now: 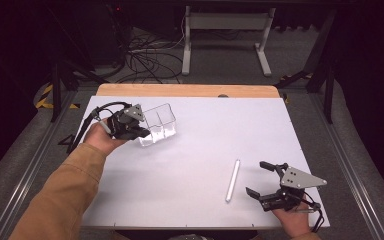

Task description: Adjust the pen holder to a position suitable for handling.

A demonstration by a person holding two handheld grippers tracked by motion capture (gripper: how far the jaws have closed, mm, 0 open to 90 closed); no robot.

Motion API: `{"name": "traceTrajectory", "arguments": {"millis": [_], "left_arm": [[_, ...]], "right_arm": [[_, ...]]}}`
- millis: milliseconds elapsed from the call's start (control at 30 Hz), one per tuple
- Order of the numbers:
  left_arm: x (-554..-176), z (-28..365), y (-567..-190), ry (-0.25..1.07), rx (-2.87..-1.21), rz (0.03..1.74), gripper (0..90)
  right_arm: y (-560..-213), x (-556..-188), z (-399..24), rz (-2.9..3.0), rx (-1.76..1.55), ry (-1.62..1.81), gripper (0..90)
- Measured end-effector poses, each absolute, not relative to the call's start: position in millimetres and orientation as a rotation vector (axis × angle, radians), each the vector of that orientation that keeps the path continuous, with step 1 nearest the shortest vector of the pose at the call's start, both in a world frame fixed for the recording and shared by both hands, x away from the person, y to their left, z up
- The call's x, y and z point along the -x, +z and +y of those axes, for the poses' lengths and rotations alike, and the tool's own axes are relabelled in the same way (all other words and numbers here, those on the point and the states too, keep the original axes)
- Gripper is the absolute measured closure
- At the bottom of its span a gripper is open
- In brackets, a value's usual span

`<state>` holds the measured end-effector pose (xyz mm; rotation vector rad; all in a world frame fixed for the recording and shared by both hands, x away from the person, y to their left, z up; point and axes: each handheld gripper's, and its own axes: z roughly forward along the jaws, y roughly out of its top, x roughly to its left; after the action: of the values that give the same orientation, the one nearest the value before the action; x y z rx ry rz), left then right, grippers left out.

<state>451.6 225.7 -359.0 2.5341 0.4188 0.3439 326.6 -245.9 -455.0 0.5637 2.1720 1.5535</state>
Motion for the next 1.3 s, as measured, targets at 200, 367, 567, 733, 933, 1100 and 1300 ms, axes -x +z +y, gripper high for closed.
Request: {"name": "traceTrajectory", "arguments": {"millis": [200, 367, 567, 733, 933, 1100, 1300], "left_arm": [[-438, 200, -360, 0.281, -2.559, 0.28, 87.4], [-432, 181, -365, 0.225, -2.586, 0.179, 87.4], [-426, 164, -372, 0.164, -2.614, 0.1, 87.4], [-423, 151, -378, 0.137, -2.635, 0.045, 87.3], [-420, 140, -383, 0.092, -2.656, -0.018, 87.3], [-420, 137, -386, 0.091, -2.677, -0.029, 87.2], [-421, 139, -387, 0.084, -2.678, -0.035, 87.0]], "right_arm": [[-455, -326, -246, 2.172, -0.562, 1.555, 5.8], [-455, -326, -246, 2.173, -0.56, 1.554, 5.8], [-455, -326, -246, 2.174, -0.559, 1.553, 5.8], [-455, -326, -246, 2.174, -0.558, 1.553, 5.8], [-455, -326, -246, 2.174, -0.557, 1.553, 5.8], [-455, -325, -246, 2.175, -0.557, 1.552, 5.8], [-455, -326, -246, 2.176, -0.558, 1.552, 5.8]]}}
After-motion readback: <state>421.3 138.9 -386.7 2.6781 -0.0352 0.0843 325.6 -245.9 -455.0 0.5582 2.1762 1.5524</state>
